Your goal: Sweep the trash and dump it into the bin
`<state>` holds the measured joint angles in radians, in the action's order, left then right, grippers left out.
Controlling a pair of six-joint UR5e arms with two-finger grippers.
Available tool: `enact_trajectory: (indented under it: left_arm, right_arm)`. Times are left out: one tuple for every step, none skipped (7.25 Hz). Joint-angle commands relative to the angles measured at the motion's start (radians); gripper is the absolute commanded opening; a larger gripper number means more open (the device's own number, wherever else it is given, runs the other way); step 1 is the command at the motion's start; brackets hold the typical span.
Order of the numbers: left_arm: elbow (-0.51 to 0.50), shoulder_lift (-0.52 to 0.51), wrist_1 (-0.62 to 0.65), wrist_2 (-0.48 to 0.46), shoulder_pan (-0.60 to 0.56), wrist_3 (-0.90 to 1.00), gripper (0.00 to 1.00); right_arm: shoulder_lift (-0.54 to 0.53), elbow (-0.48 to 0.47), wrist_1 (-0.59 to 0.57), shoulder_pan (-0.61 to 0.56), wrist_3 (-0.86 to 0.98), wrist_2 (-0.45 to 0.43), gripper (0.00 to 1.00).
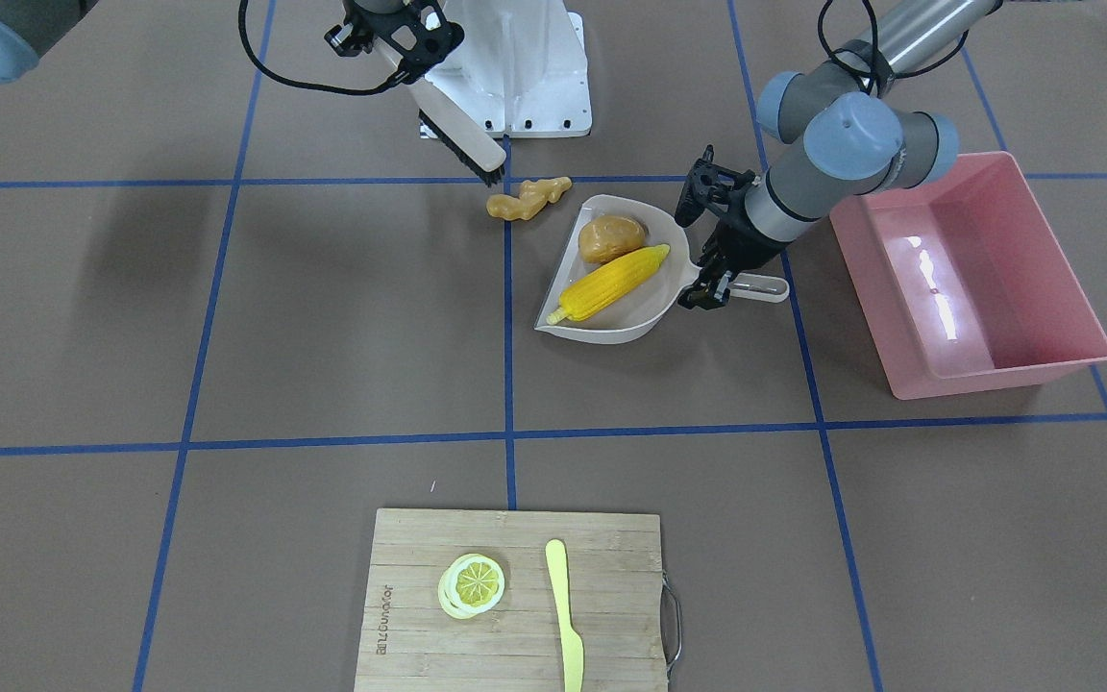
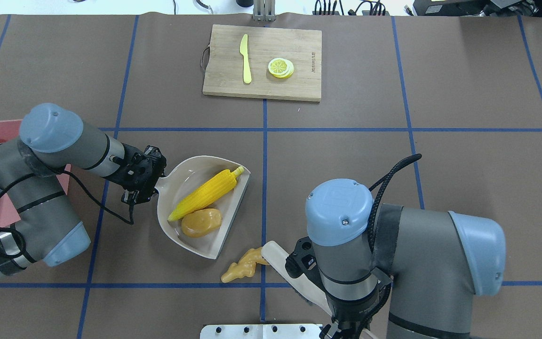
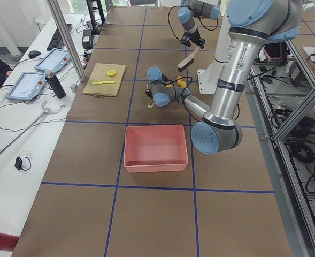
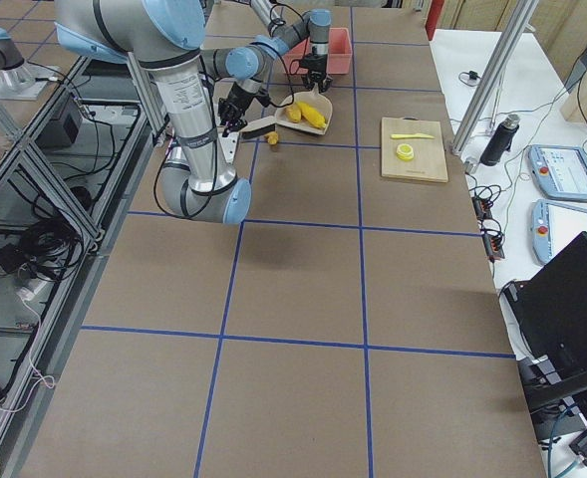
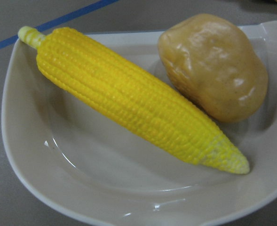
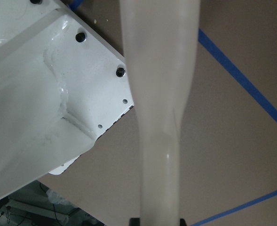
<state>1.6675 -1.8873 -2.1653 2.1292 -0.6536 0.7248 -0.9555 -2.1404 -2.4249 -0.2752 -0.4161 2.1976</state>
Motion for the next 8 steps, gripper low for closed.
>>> enact_trajectory:
  left_arm:
    - [0.0, 0.002, 0.001, 0.0, 0.0, 0.002, 0.0]
    - [0.001, 0.002, 0.001, 0.002, 0.003, 0.004, 0.0]
    - [0.003, 0.002, 0.004, 0.002, 0.023, 0.005, 0.0]
    - [0.003, 0.002, 0.009, 0.002, 0.034, 0.01, 0.0]
    - [0.005, 0.002, 0.013, 0.002, 0.06, 0.01, 0.0]
    - [0.003, 0.004, 0.022, 0.002, 0.068, 0.01, 0.0]
    - [0.005, 0.008, 0.028, 0.003, 0.072, 0.01, 0.0]
    - [0.005, 0.008, 0.032, 0.003, 0.072, 0.013, 0.0]
  right_arm:
    - [0.056, 0.103, -0.011, 0.004, 0.042, -0.002, 0.0]
    - [0.076, 0.134, -0.022, 0.004, 0.049, -0.002, 0.0]
    - [0.08, 0.135, -0.049, 0.004, 0.078, 0.001, 0.0]
    - [0.099, 0.129, -0.118, 0.002, 0.101, 0.004, 0.0]
    - [0.142, 0.132, -0.205, 0.002, 0.133, 0.005, 0.0]
    - [0.158, 0.126, -0.248, 0.001, 0.138, 0.005, 0.0]
    - [0.17, 0.146, -0.246, 0.007, 0.14, 0.007, 0.0]
    - [0.152, 0.152, -0.244, 0.031, 0.146, 0.002, 0.0]
